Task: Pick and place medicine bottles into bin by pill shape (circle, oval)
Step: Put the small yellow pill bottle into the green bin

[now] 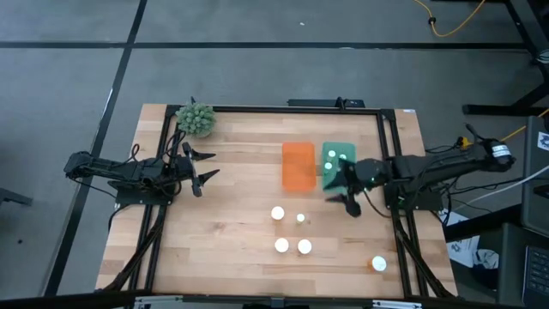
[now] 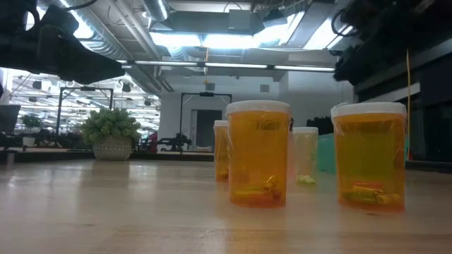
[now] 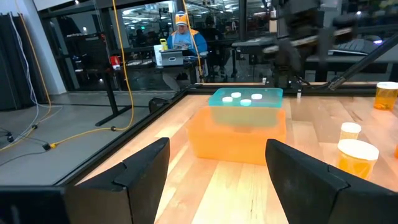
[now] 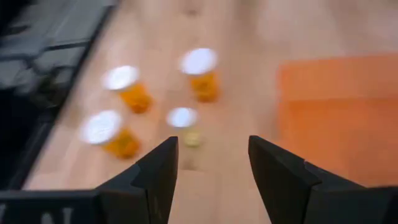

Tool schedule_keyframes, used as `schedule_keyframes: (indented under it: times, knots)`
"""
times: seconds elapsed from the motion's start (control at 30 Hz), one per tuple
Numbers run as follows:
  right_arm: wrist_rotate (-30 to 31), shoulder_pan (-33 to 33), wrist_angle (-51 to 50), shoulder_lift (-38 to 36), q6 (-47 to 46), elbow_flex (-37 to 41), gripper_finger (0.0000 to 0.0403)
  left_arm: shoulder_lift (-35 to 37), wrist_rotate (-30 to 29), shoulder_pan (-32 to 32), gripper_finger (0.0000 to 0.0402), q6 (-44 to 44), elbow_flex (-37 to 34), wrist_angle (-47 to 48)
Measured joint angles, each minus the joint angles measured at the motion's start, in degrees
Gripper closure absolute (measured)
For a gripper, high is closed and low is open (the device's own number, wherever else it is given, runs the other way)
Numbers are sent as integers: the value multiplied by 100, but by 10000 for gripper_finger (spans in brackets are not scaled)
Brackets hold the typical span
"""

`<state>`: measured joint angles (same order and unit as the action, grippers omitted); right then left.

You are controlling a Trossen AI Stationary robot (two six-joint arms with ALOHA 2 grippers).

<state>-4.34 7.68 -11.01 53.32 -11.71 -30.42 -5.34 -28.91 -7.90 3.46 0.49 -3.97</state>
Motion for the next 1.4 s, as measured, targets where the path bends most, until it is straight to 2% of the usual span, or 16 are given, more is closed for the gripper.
schedule_keyframes:
  times: [0.1,0.23,0.53,0.7,1.03,1.4]
  knots:
    - [-97,351,373,250,183,42,206,0,-1,0,145,-14,-1,0]
    - [292,672,545,842,335,86,206,0,0,0,145,-35,-2,0]
    - [318,796,1460,2309,342,91,206,0,0,0,145,-33,-2,0]
    - [308,772,1732,2699,342,88,193,0,0,0,145,-31,1,0]
    - [282,743,2541,3288,643,17,129,0,-2,0,145,-31,1,0]
    - [317,720,2536,4088,1090,-862,124,-1,0,0,145,-29,-2,0]
